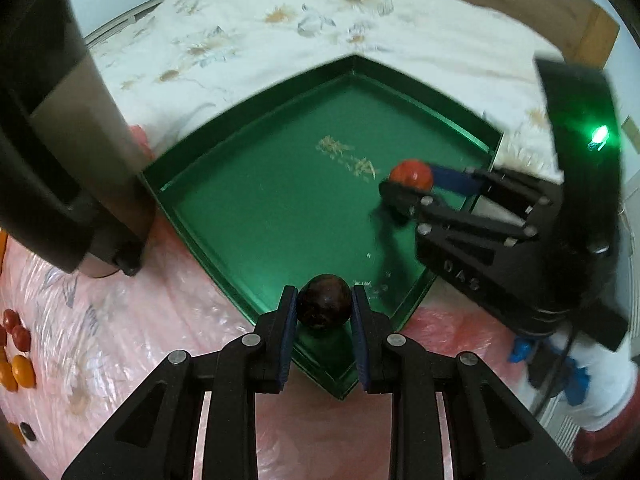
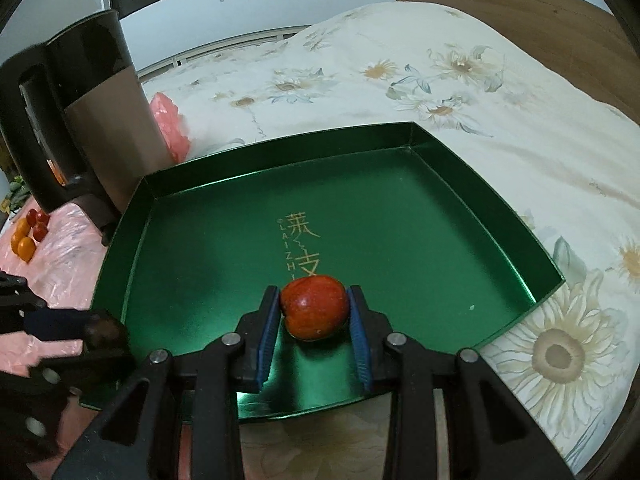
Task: Organize fruits
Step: 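Carry both fruits to the green tray and open both tools to release them, then withdraw both tools from the green tray back over the fruits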
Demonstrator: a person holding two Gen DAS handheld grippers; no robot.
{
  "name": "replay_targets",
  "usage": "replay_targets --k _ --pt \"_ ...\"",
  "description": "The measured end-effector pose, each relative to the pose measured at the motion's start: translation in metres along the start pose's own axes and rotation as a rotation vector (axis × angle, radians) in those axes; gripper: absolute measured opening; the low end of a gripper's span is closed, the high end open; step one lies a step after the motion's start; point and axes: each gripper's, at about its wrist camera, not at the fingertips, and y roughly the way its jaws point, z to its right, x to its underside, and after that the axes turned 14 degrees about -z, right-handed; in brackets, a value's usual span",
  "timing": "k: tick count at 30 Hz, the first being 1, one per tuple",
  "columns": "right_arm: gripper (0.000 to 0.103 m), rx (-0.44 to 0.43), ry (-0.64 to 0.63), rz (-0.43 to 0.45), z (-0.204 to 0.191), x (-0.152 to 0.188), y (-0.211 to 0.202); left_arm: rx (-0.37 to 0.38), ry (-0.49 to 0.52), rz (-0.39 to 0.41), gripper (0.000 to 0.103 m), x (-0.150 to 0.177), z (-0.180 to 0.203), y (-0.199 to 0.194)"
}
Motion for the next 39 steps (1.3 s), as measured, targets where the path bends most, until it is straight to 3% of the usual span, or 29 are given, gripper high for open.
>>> replay_targets --k 9,11,13,19,27,39 --pt "0.014 0.029 -0.011 -0.004 -0.002 0.001 0.002 -0.024 0.022 -0.020 0.024 0.000 0.007 0.011" --pt "0.060 0.027 -0.007 0.003 -0.001 0.002 -0.001 -0.028 0.028 -0.003 0.040 0.001 0.008 0.007" --pt "0.073 0.034 0.004 0.017 -0.001 0.003 -0.005 -0.029 0.029 0.026 0.050 0.002 0.009 0.001" --pt "0.073 0.032 0.021 0.040 0.000 0.007 -0.019 -0.044 0.025 0.059 0.063 0.016 0.004 -0.018" --pt "0.073 0.013 0.039 0.058 -0.004 0.021 -0.040 -0.052 0.014 0.078 0.072 0.047 -0.001 -0.042" --pt "0.076 -0.065 0.070 0.105 -0.026 0.052 -0.081 -0.090 -0.056 0.101 0.072 0.104 -0.016 -0.080"
